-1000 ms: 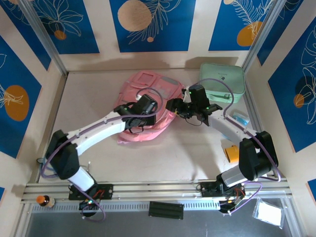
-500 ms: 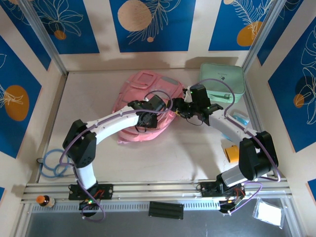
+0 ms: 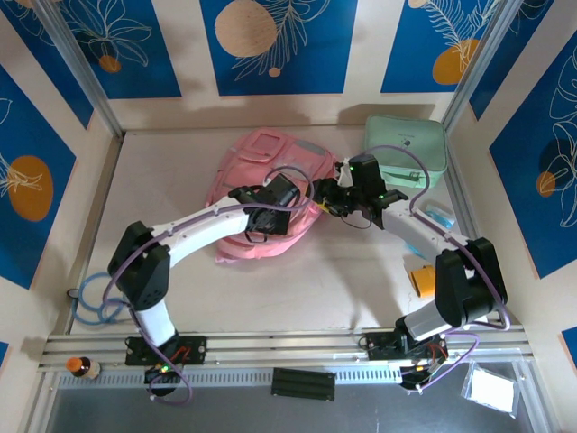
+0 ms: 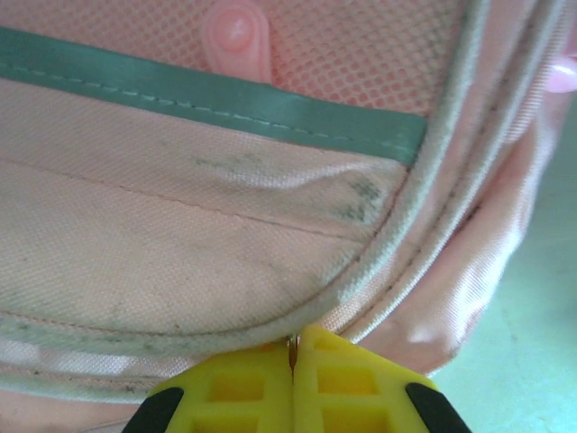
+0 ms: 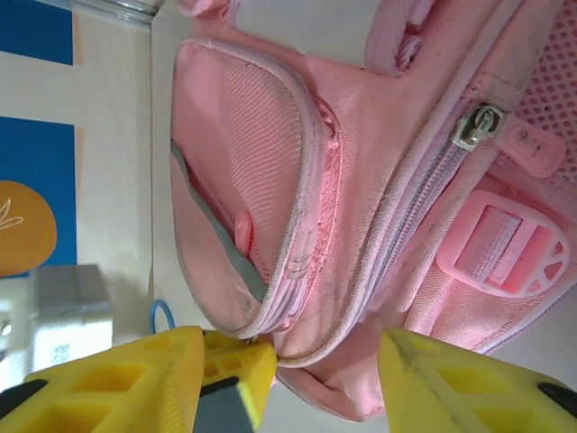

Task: Pack the student bag
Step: Unzip the student bag at the center of the table.

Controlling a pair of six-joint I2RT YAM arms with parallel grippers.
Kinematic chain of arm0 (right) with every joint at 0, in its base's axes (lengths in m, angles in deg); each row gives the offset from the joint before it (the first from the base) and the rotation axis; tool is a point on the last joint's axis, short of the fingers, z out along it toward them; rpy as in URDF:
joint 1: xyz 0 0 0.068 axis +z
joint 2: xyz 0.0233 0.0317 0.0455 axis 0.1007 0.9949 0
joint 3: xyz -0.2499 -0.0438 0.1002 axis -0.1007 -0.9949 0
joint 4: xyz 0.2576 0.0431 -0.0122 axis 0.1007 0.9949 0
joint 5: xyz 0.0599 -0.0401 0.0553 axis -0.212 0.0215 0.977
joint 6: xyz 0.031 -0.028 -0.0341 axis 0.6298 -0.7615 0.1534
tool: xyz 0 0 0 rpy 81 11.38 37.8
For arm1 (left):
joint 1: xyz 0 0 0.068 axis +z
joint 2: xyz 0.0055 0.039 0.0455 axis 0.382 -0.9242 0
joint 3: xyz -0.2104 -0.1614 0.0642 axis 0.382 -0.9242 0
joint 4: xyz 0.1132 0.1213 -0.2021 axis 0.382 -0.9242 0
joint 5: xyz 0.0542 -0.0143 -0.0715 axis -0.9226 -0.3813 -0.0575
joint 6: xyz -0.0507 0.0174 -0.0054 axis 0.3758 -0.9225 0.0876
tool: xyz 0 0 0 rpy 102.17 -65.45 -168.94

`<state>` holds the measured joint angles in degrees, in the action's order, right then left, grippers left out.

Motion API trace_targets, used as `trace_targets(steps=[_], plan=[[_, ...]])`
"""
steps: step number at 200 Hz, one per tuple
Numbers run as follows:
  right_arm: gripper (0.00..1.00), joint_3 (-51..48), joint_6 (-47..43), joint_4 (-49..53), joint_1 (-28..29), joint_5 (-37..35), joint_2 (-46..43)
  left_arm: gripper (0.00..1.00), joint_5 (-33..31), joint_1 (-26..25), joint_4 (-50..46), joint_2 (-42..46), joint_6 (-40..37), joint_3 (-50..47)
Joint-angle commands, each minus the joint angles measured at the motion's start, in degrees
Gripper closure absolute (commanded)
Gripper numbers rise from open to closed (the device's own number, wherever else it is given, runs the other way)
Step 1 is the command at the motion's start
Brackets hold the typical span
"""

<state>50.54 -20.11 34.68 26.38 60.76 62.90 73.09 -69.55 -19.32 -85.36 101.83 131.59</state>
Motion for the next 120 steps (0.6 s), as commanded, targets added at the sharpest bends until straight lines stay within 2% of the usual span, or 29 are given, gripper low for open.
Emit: trace_targets(steps=[1,27,61,120], plan=[[0.47,-1.4,3.7,-2.6,-1.7,4.9,0.8,1.0,9.1,-0.4,8.2,2.9,-3.1,-0.5],[0.48,0.0,5.6,-0.4,-2.2,6.5,1.1,1.0,13.1,-0.3,10.1,1.5,-3.1,1.4],[0.49,1.9,8.7,5.8,-2.6,6.0,2.0,1.0,14.9,-0.4,11.4,-1.0,-2.4,3.8],[0.52,2.5,9.4,3.3,-1.7,9.6,4.3,1.0,16.4,-0.4,12.6,-2.1,-2.2,3.5]])
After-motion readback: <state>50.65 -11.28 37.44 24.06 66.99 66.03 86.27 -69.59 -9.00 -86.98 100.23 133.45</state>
